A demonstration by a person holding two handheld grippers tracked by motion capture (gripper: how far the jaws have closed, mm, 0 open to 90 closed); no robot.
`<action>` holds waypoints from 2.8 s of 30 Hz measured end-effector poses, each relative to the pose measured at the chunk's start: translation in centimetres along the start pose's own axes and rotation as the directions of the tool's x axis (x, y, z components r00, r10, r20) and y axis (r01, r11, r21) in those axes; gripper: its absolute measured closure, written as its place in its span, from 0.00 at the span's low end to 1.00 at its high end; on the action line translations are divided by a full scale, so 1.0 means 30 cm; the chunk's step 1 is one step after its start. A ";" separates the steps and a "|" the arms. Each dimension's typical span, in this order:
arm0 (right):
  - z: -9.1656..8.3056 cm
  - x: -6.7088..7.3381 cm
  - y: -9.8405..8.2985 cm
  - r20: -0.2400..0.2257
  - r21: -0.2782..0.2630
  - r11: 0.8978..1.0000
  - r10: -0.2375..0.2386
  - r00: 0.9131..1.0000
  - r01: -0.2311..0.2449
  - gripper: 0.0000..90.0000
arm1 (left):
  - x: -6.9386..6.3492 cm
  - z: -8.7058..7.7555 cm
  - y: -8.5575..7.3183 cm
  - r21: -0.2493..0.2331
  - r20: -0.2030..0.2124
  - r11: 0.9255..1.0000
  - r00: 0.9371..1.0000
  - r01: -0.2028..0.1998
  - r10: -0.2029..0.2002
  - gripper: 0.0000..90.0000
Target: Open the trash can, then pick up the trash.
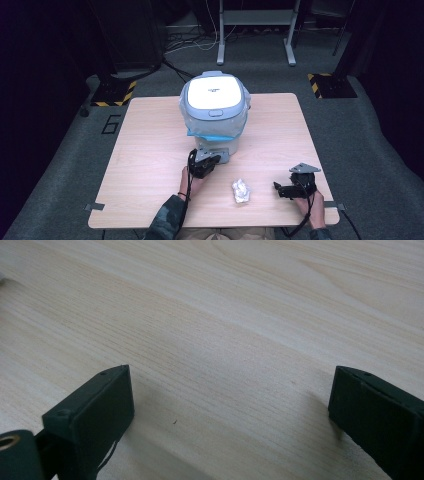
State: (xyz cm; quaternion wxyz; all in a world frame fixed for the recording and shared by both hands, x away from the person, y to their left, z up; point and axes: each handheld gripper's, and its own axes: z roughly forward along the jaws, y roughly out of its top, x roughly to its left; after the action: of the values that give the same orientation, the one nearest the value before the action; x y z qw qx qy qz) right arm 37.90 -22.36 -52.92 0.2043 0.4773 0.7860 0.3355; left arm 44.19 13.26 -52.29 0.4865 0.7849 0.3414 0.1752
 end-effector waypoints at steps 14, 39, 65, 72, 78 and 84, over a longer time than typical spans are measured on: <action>0.000 0.001 0.000 0.002 0.000 1.000 0.003 1.000 -0.003 0.04 | -0.001 0.020 0.005 0.108 -0.020 0.990 0.996 -0.086 0.088 1.00; -0.001 0.004 0.000 0.014 -0.001 1.000 0.008 1.000 -0.008 0.04 | 0.002 0.023 0.001 0.105 0.007 0.994 1.000 -0.008 0.008 1.00; -0.039 0.080 0.044 -0.086 -0.035 0.999 0.033 0.996 -0.036 0.02 | 0.015 0.023 0.005 0.113 0.025 0.993 0.999 -0.044 0.042 1.00; -0.047 0.178 0.075 -0.154 -0.033 0.999 -0.048 0.987 0.043 0.01 | 0.019 0.023 0.005 0.110 0.038 0.994 0.999 -0.021 0.017 1.00; -0.038 0.266 0.105 -0.204 -0.029 0.991 -0.135 0.970 0.132 0.00 | 0.020 0.024 0.005 0.110 0.039 0.994 0.999 -0.019 0.015 1.00; -0.023 0.322 0.126 -0.231 -0.019 0.984 -0.174 0.957 0.175 0.00 | 0.018 0.023 0.005 0.110 0.034 0.994 0.999 -0.025 0.021 1.00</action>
State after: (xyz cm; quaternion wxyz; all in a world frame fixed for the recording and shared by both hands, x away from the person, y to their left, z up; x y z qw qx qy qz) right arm 35.34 -12.82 -49.73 0.1396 0.3639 0.8438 0.3690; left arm 45.04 13.14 -52.52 0.4457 0.8173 0.3335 0.1487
